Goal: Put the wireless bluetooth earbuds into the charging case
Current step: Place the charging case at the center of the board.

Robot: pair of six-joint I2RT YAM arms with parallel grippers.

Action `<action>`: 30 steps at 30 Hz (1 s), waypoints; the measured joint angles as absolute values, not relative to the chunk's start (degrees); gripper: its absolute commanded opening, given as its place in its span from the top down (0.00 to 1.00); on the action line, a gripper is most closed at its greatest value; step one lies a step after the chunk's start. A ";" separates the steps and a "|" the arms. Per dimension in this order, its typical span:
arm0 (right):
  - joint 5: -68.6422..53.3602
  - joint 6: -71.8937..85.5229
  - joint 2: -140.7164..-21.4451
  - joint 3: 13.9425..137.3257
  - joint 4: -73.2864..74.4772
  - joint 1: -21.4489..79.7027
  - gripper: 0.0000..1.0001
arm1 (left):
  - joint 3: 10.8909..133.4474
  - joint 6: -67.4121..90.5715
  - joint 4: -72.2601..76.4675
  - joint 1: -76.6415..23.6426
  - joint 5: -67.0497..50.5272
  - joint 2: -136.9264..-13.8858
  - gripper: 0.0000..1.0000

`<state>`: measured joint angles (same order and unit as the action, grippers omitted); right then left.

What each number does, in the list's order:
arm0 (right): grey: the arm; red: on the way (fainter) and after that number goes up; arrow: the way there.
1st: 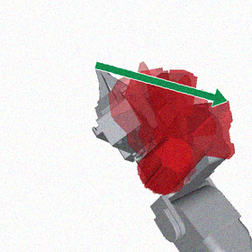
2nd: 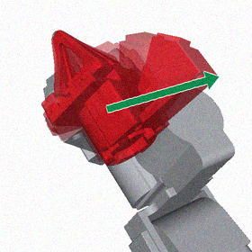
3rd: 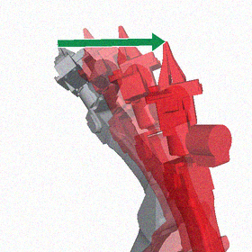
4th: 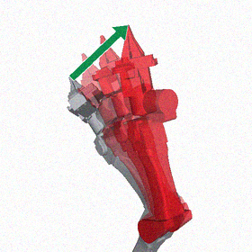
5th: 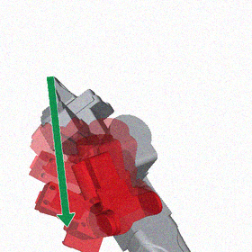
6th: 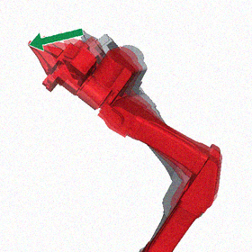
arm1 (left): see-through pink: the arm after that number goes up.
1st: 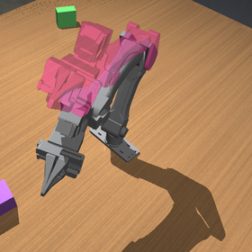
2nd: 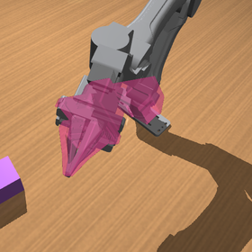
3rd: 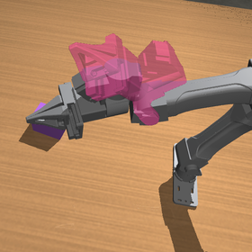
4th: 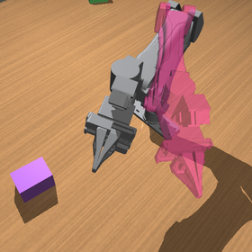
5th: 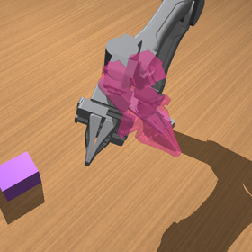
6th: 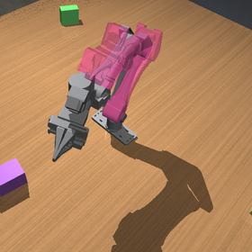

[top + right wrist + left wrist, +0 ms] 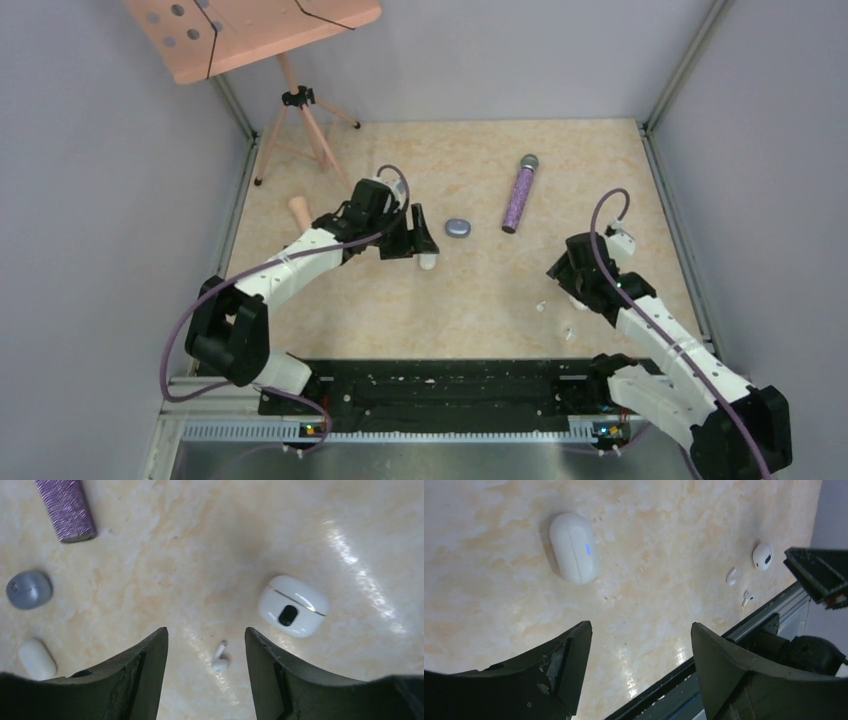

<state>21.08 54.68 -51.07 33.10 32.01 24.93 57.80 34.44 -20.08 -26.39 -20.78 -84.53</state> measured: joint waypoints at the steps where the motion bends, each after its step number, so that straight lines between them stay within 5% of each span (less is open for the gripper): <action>1: 21.39 54.98 -51.20 33.10 32.93 22.02 0.41 | 57.93 34.41 -20.58 -28.27 -19.68 -83.77 0.23; 7: 21.71 56.73 -51.46 32.86 36.14 11.94 0.38 | 57.95 35.20 -21.63 -36.40 -17.85 -83.83 0.23; 14: 20.56 56.14 -57.28 31.42 36.01 5.06 0.21 | 57.98 35.88 -21.61 -41.19 -17.45 -86.70 0.22; 30: 16.12 55.16 -63.96 29.63 31.55 4.97 0.40 | 58.00 35.81 -21.56 -41.41 -17.06 -86.80 0.23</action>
<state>16.12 55.16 -63.96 29.63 31.55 4.97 58.00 35.81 -21.56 -41.41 -17.06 -86.80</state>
